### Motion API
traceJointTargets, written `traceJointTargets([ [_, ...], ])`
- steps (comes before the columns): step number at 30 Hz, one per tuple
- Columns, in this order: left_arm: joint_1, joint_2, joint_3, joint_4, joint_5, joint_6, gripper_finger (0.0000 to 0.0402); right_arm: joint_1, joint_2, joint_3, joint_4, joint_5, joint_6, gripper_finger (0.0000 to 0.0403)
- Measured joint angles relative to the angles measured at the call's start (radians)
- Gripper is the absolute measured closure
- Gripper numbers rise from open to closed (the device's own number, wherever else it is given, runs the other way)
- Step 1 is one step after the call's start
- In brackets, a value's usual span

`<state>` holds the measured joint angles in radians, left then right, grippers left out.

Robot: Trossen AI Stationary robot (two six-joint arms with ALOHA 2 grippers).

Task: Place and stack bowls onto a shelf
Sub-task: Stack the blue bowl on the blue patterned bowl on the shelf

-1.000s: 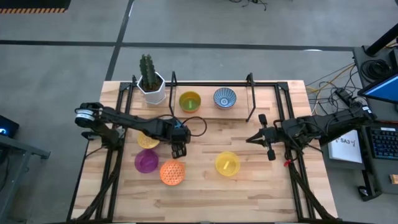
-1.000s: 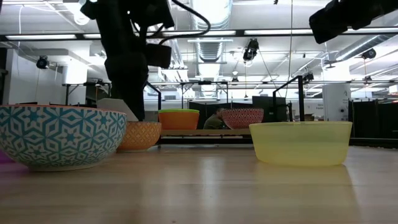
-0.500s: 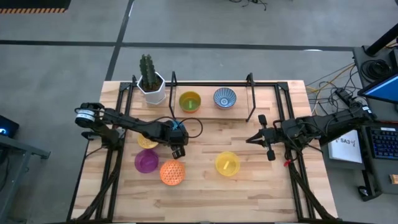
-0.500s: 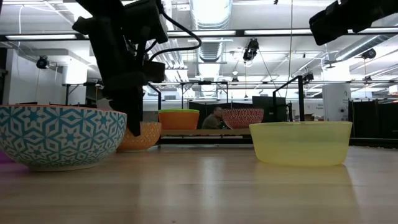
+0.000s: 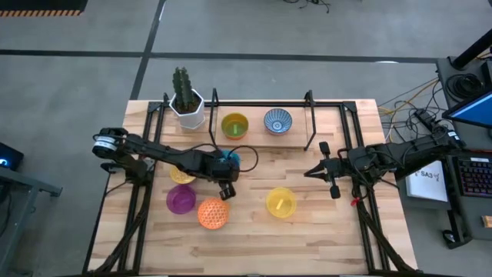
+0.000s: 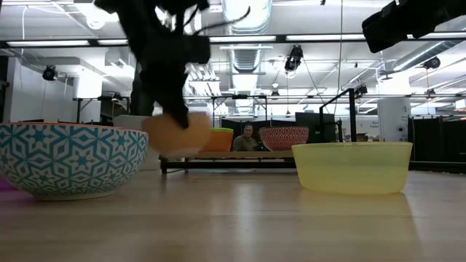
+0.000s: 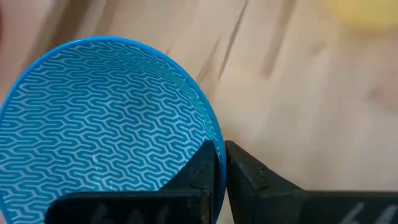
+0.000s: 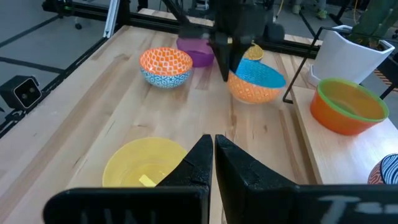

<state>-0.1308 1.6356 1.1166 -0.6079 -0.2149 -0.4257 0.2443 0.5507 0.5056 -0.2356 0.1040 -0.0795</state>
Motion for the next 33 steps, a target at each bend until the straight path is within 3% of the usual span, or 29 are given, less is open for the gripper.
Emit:
traceJointTargets([
  [6,-0.005,0.002,0.158,0.022,-0.021,0.136,0.0399,0.0,0.0,0.0,0.0,0.0,-0.004,0.0394],
  [12,0.058,0.044,0.304,0.106,-0.098,0.377,0.0399,0.0,0.0,0.0,0.0,0.0,-0.014,0.0394],
  [21,0.249,0.264,0.567,0.136,-0.045,0.627,0.0399,0.0,-0.001,0.0,0.0,0.0,-0.037,0.0394],
  [25,0.307,0.378,0.682,0.13,0.047,0.685,0.0399,0.0,-0.002,0.0,-0.006,0.0,-0.041,0.0394],
  [33,0.363,0.531,0.832,0.051,0.049,0.749,0.0399,0.0,-0.002,0.01,-0.077,0.0,-0.01,0.0394],
])
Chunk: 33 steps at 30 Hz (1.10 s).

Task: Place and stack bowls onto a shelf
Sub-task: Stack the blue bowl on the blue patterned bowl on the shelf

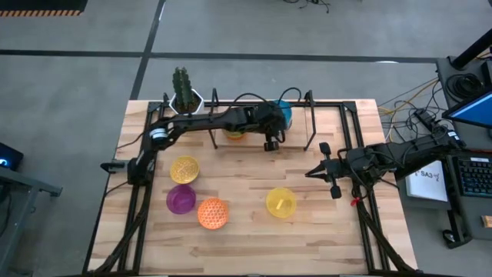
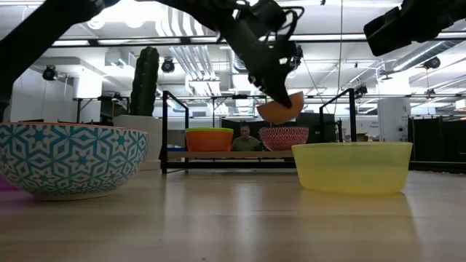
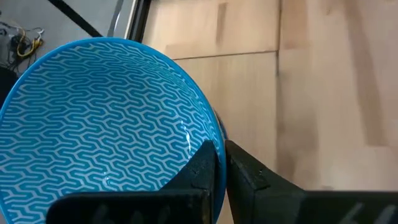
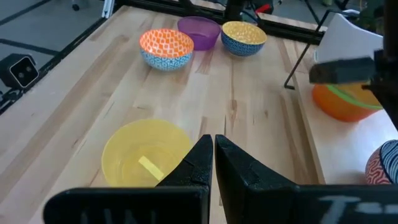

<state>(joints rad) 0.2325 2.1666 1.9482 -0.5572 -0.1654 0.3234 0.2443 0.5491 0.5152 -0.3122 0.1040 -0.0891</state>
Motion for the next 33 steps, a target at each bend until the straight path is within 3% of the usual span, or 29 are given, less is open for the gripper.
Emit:
traceJointTargets([
  [8,0.017,0.052,0.058,-0.028,0.023,0.002,0.0394,0.0,0.001,0.0,-0.005,0.0,0.014,0.0394],
  [24,0.031,0.063,0.096,-0.025,0.016,-0.023,0.0281,0.0,0.002,0.0,-0.005,0.0,0.018,0.0394],
  [29,0.03,0.062,0.197,-0.059,0.02,-0.01,0.0273,0.0,0.002,0.0,-0.005,0.0,0.018,0.0394],
  [33,0.034,0.06,0.207,-0.024,0.044,-0.011,0.0284,0.0,0.002,0.0,-0.005,0.0,0.018,0.0394],
])
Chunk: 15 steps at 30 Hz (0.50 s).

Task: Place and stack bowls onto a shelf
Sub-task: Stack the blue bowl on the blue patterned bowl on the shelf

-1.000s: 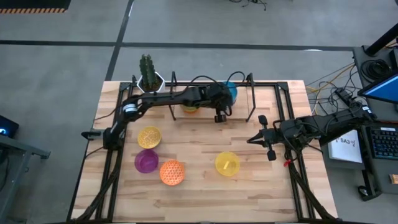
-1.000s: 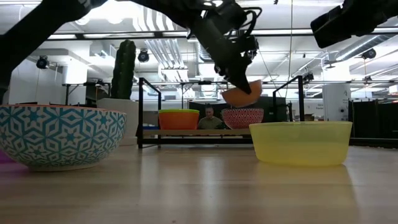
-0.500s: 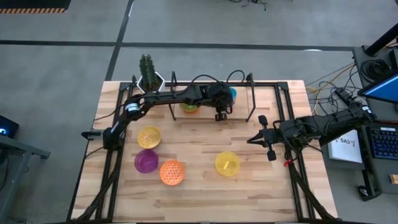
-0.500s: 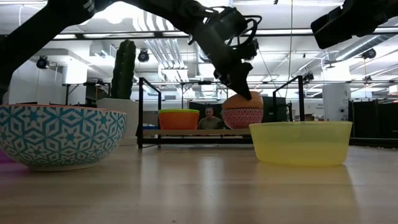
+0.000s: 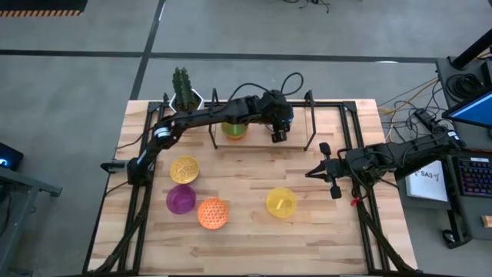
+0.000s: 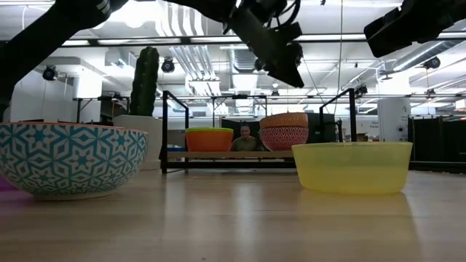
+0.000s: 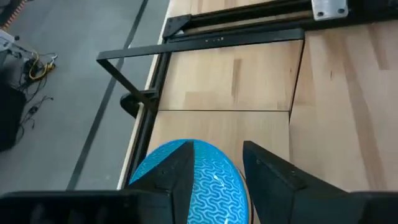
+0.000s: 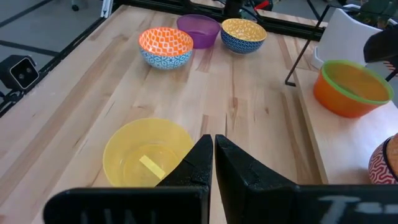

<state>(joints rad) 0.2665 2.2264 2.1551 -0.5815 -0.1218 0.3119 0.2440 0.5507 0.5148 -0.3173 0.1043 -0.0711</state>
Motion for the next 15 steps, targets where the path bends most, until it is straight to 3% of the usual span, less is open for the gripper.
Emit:
traceJointTargets([
  [10,0.0,0.003,-0.174,0.033,0.005,-0.069,0.0345,0.0,0.0,0.0,0.0,0.0,0.0,0.0394],
  [15,-0.002,0.003,-0.196,0.042,0.004,-0.077,0.0362,0.0,0.0,0.0,0.0,0.0,0.0,0.0394],
])
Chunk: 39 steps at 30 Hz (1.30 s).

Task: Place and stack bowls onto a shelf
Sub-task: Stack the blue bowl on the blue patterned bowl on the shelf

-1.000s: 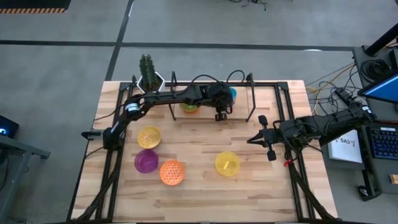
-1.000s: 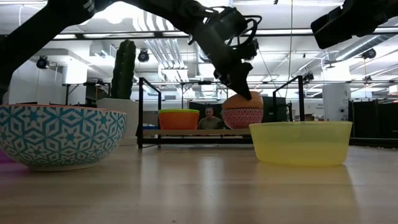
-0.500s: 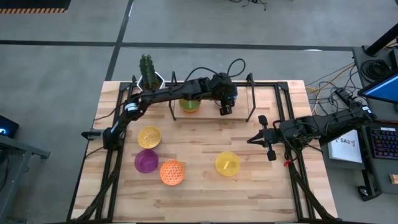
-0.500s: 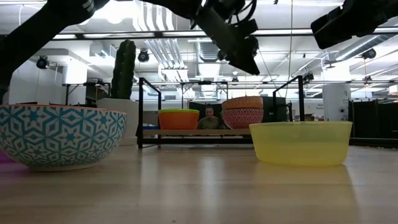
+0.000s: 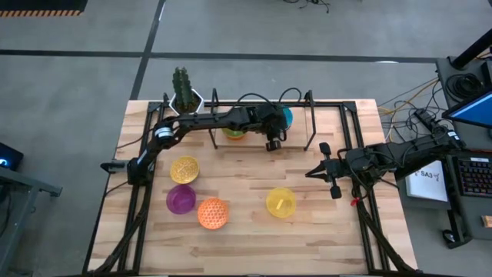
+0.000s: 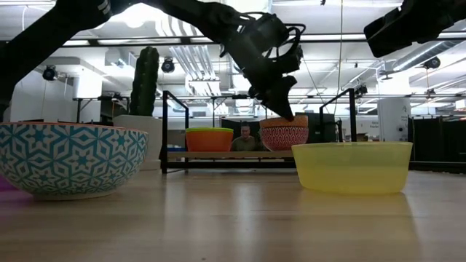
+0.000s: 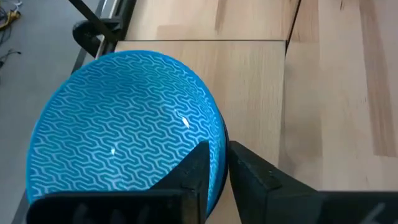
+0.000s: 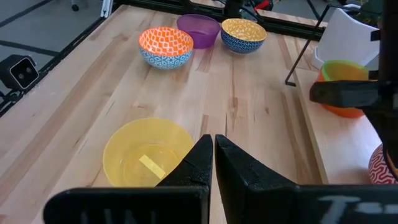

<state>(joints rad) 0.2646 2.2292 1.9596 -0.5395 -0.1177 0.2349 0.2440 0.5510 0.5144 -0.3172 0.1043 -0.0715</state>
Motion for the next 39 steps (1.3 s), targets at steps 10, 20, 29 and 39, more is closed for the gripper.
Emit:
traceJointTargets([
  [10,-0.02,-0.001,0.135,-0.138,-0.004,-0.001,0.0363,0.0,0.0,-0.001,0.0,0.0,0.022,0.0394],
  [20,-0.061,-0.025,0.131,-0.292,-0.003,0.006,0.0363,0.0,0.002,-0.02,0.002,0.0,0.099,0.0394],
  [29,-0.046,-0.029,0.037,-0.08,-0.188,0.018,0.0363,0.0,0.002,-0.024,0.009,0.001,0.116,0.0394],
  [39,-0.042,-0.029,0.008,-0.07,-0.18,-0.008,0.0363,0.0,0.002,-0.024,0.008,0.001,0.103,0.0394],
])
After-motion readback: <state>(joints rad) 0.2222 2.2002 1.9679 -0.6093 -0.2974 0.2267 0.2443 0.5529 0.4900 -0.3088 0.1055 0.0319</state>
